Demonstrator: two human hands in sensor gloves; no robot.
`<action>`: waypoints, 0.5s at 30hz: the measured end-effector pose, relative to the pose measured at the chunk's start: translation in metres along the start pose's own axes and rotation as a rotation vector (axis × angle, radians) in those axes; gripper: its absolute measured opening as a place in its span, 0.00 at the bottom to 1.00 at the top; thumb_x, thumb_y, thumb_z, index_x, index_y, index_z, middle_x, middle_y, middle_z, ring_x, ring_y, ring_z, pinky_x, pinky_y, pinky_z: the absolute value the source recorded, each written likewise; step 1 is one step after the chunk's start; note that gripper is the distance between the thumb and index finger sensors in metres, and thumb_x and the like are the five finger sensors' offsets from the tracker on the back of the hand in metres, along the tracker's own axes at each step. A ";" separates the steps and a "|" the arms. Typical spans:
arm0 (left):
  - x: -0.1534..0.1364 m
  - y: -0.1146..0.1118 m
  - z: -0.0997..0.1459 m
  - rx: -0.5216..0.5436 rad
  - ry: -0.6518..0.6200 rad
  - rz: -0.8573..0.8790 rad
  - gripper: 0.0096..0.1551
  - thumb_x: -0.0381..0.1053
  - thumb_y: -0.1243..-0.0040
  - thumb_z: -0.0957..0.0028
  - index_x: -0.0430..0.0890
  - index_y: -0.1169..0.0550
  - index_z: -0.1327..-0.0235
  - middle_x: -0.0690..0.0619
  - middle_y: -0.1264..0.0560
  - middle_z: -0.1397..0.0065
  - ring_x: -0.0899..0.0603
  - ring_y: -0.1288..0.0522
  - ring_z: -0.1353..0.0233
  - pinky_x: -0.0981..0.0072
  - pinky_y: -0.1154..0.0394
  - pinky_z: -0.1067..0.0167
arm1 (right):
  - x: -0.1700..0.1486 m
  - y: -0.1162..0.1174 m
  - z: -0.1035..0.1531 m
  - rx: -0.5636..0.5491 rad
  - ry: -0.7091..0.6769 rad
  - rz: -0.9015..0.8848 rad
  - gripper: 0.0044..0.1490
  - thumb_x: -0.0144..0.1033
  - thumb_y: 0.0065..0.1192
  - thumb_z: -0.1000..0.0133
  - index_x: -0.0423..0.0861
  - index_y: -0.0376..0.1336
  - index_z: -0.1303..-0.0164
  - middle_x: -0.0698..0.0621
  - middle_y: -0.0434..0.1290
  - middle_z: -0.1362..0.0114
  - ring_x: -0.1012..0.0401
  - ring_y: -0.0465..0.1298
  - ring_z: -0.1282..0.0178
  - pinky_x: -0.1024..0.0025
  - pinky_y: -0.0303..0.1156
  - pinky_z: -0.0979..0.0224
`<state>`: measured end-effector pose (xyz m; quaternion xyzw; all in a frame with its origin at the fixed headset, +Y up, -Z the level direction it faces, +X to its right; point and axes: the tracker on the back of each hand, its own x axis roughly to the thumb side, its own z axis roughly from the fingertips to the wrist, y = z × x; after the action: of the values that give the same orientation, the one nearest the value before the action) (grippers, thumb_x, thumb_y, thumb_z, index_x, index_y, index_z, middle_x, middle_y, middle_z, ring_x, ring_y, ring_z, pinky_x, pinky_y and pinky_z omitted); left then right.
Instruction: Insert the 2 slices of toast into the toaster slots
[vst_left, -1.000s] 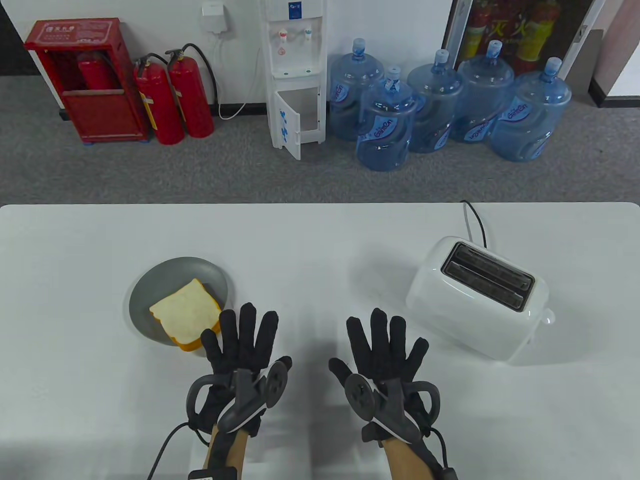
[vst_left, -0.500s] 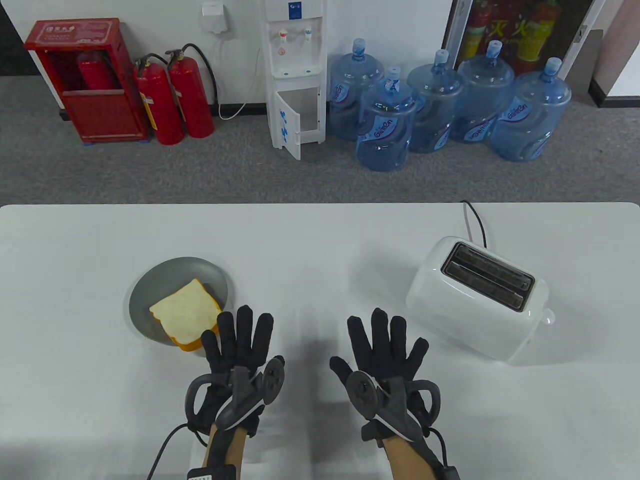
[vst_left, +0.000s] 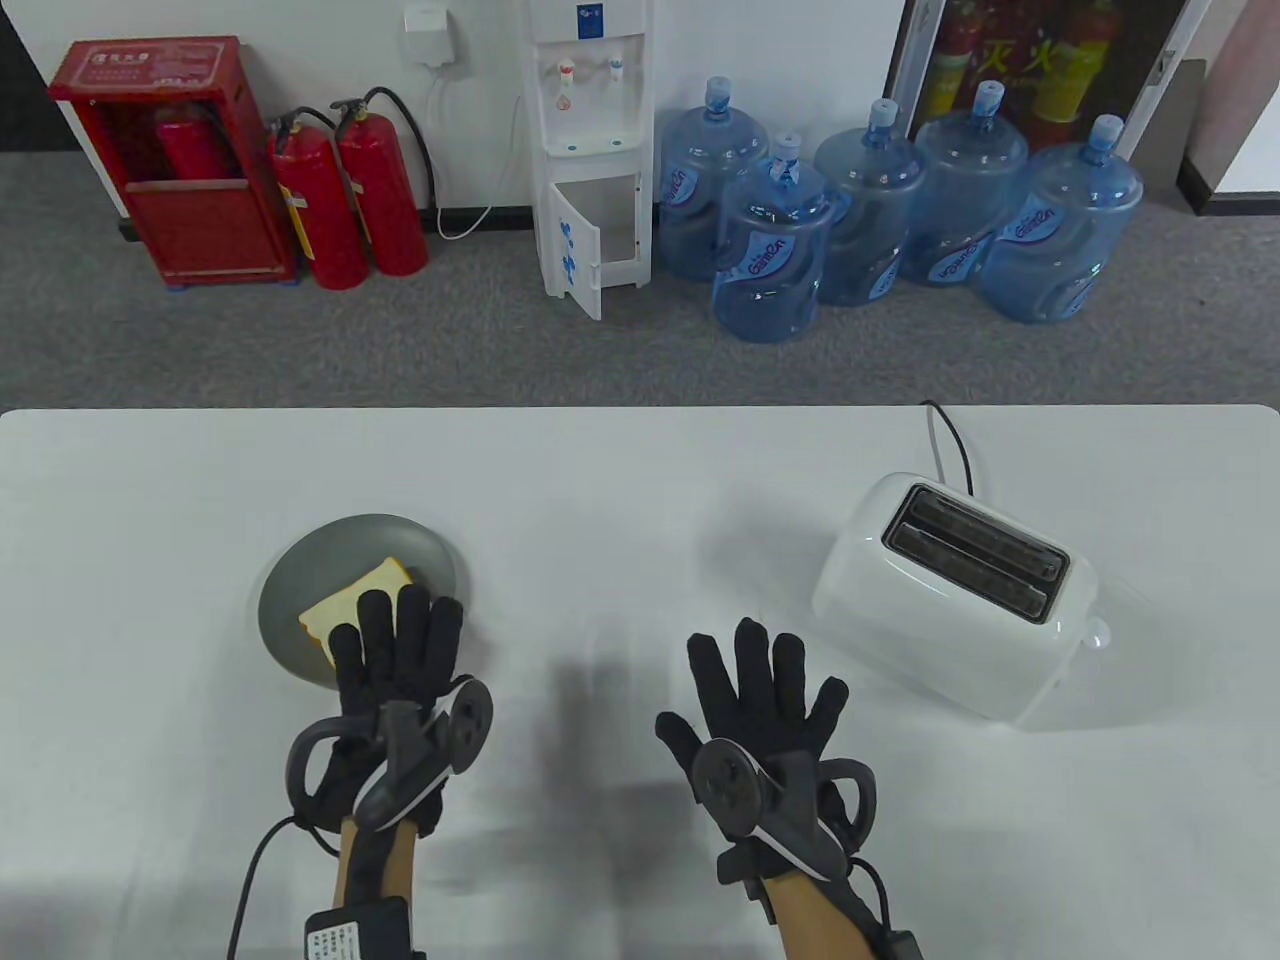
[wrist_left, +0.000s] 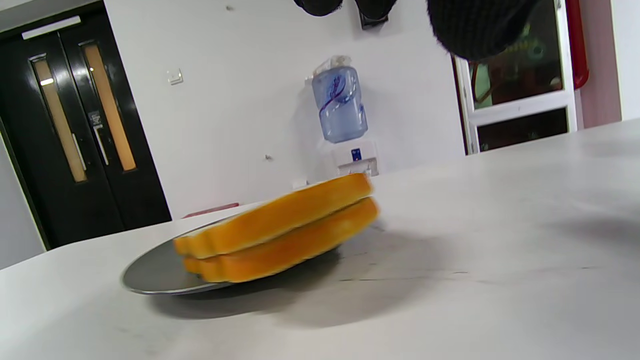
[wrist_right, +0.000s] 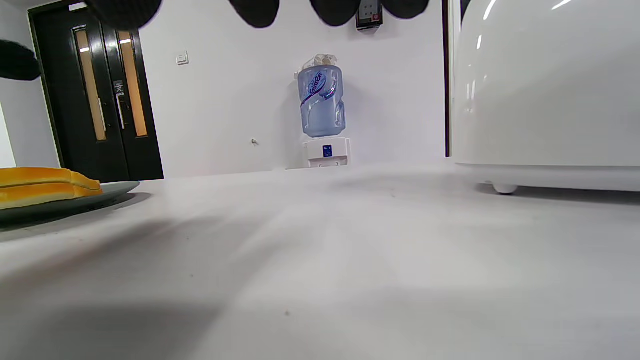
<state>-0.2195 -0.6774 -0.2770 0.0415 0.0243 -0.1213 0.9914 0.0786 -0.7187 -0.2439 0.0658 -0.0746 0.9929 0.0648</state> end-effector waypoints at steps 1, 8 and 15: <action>-0.005 0.001 -0.003 -0.025 -0.007 0.008 0.44 0.65 0.45 0.42 0.59 0.47 0.15 0.52 0.53 0.10 0.36 0.57 0.11 0.43 0.55 0.19 | 0.000 0.000 0.000 0.003 0.001 0.000 0.50 0.71 0.35 0.28 0.54 0.37 0.01 0.37 0.36 0.02 0.34 0.40 0.08 0.19 0.38 0.24; -0.035 0.002 -0.027 -0.156 0.018 -0.007 0.44 0.62 0.41 0.43 0.59 0.46 0.16 0.53 0.50 0.10 0.38 0.53 0.10 0.45 0.54 0.18 | -0.002 0.000 -0.003 0.018 0.019 -0.035 0.50 0.70 0.35 0.28 0.54 0.37 0.01 0.36 0.36 0.02 0.34 0.40 0.08 0.19 0.38 0.24; -0.044 -0.011 -0.038 -0.280 0.027 0.015 0.43 0.62 0.38 0.44 0.59 0.42 0.17 0.53 0.43 0.12 0.40 0.44 0.12 0.49 0.47 0.19 | -0.002 0.001 -0.003 0.029 0.024 -0.020 0.50 0.70 0.35 0.27 0.53 0.37 0.01 0.36 0.36 0.02 0.33 0.40 0.08 0.19 0.38 0.24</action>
<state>-0.2666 -0.6745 -0.3127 -0.0952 0.0540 -0.1086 0.9880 0.0804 -0.7199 -0.2475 0.0554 -0.0587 0.9939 0.0748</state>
